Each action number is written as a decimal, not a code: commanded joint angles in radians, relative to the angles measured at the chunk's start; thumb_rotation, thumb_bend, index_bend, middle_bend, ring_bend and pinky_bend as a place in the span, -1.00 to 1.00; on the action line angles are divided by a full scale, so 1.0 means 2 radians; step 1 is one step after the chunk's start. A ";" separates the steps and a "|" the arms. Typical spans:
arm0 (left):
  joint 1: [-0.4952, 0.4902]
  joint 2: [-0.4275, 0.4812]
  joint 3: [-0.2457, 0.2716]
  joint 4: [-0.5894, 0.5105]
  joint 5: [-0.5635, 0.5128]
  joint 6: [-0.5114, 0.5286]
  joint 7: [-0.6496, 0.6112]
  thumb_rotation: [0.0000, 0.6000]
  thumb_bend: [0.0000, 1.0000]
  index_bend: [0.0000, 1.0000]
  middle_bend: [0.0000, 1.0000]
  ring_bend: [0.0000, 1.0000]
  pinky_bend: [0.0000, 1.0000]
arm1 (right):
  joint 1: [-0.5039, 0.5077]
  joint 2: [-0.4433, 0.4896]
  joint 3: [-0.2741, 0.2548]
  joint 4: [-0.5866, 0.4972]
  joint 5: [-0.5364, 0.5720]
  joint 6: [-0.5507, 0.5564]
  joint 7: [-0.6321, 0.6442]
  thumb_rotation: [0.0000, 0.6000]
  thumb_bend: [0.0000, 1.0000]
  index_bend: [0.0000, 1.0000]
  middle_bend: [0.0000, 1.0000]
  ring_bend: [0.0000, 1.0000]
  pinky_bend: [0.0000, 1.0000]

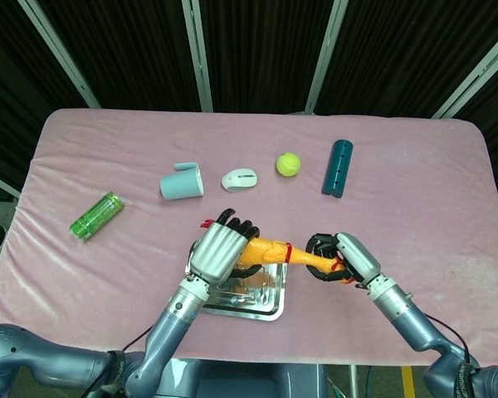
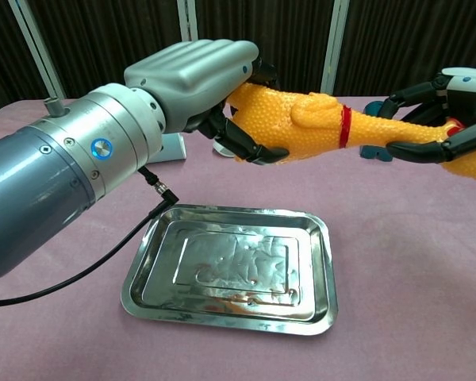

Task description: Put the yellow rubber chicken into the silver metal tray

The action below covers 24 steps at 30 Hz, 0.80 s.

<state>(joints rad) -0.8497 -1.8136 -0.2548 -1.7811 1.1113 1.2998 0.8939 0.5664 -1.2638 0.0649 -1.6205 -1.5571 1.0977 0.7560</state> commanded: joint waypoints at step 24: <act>0.007 0.029 -0.004 -0.031 -0.023 -0.004 0.000 1.00 -0.38 -0.66 -0.54 -0.43 -0.50 | -0.004 -0.002 0.003 0.012 0.006 0.004 0.004 1.00 0.83 1.00 0.62 0.58 0.79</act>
<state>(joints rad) -0.8364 -1.7588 -0.2608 -1.8403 1.0680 1.2919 0.8946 0.5596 -1.2677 0.0701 -1.5961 -1.5454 1.1063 0.7637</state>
